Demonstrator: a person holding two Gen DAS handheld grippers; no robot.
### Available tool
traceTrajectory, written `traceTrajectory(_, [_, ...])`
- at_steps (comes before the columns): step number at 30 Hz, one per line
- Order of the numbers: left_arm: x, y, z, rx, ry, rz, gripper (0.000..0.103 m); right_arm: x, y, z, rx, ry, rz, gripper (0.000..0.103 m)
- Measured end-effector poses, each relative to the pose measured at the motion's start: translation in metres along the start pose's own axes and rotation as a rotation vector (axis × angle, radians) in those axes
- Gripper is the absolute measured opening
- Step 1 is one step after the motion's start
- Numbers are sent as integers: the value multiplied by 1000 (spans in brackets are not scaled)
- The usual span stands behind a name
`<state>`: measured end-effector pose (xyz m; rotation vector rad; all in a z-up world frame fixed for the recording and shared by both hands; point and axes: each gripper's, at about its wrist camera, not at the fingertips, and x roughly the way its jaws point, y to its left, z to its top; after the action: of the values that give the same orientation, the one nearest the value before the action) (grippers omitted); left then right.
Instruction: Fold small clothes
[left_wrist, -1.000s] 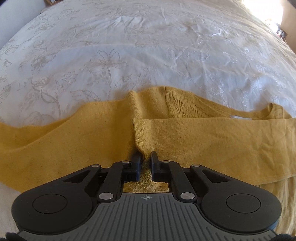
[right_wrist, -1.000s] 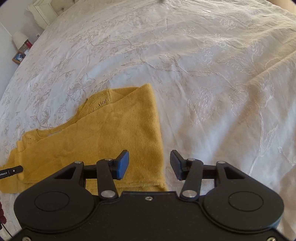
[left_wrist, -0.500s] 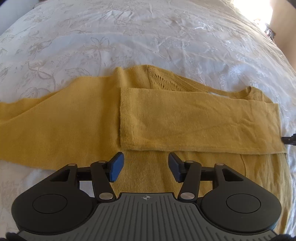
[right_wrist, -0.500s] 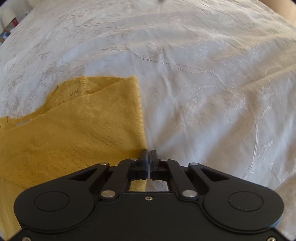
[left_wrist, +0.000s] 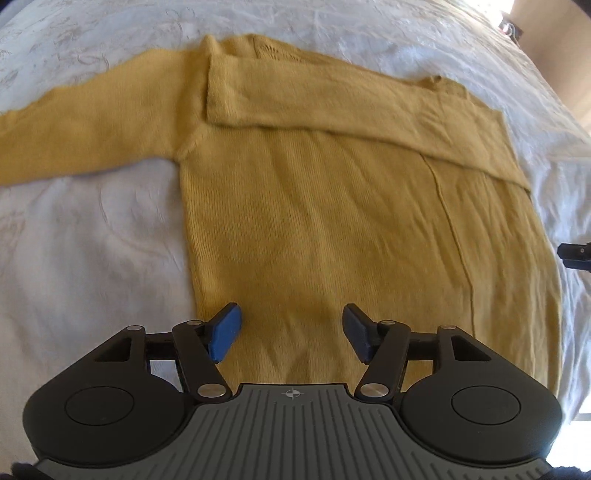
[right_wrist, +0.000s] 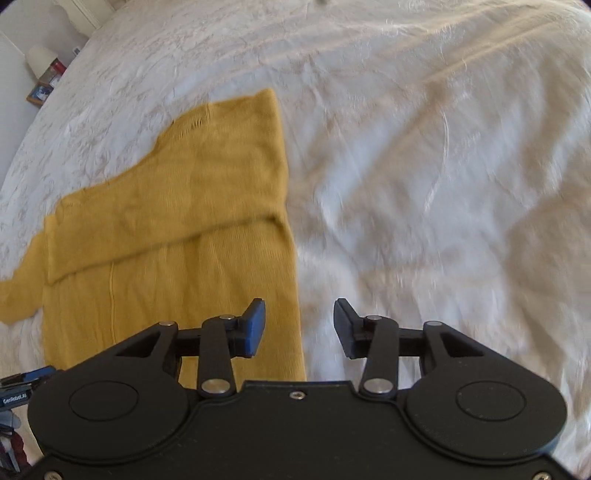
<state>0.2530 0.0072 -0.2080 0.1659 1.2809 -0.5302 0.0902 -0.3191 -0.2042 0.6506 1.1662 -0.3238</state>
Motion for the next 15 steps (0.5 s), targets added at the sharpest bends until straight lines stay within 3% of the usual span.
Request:
traceTrajectory(6, [-3, -11, -49, 65, 21, -4, 68, -17, -15, -70, 0, 65, -21, 52])
traceTrajectory(15, [-7, -20, -79, -48, 14, 46, 75, -10, -26, -114, -84, 119, 25, 51])
